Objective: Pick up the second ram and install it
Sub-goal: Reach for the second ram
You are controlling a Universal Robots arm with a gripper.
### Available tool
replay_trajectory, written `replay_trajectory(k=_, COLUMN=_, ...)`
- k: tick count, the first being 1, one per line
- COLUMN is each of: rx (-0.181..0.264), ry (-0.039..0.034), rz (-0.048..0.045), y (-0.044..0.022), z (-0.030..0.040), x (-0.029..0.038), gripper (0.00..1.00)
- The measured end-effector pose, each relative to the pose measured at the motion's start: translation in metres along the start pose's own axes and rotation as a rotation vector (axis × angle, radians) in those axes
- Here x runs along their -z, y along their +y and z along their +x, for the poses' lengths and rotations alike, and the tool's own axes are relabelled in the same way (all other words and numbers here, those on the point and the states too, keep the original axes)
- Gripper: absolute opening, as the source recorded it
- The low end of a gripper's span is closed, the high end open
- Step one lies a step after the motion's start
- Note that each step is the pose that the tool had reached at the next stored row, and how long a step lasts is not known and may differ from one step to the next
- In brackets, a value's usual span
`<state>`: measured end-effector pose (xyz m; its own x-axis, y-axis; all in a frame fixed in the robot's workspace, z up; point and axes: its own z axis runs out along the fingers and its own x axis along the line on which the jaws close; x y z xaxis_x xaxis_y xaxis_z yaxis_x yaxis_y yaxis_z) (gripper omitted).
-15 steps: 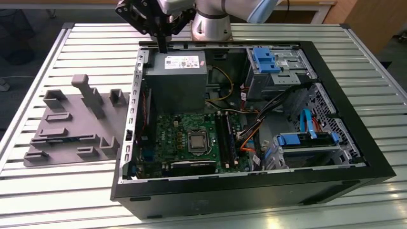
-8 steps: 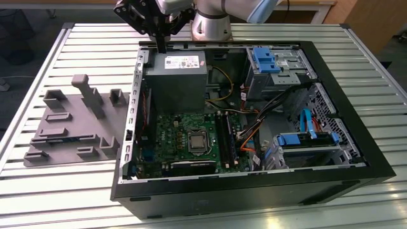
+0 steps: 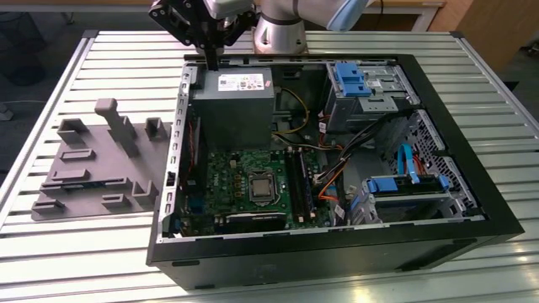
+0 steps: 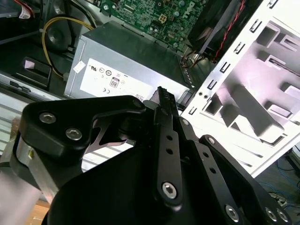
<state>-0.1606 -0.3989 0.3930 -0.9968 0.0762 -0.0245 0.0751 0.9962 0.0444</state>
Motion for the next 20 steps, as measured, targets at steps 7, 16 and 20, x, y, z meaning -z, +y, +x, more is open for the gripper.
replay_trajectory(k=7, rx=0.000, ry=0.0001, rz=0.0001, y=-0.0001, z=0.0019, x=0.0001, gripper=0.11)
replay_trajectory(k=16, rx=0.000, ry=0.0000, rz=0.0000, y=-0.0003, z=0.0043, x=0.0001, gripper=0.11)
replay_trajectory(k=20, rx=0.000, ry=0.0000, rz=0.0000, y=-0.0004, z=0.0054, x=0.0001, gripper=0.11)
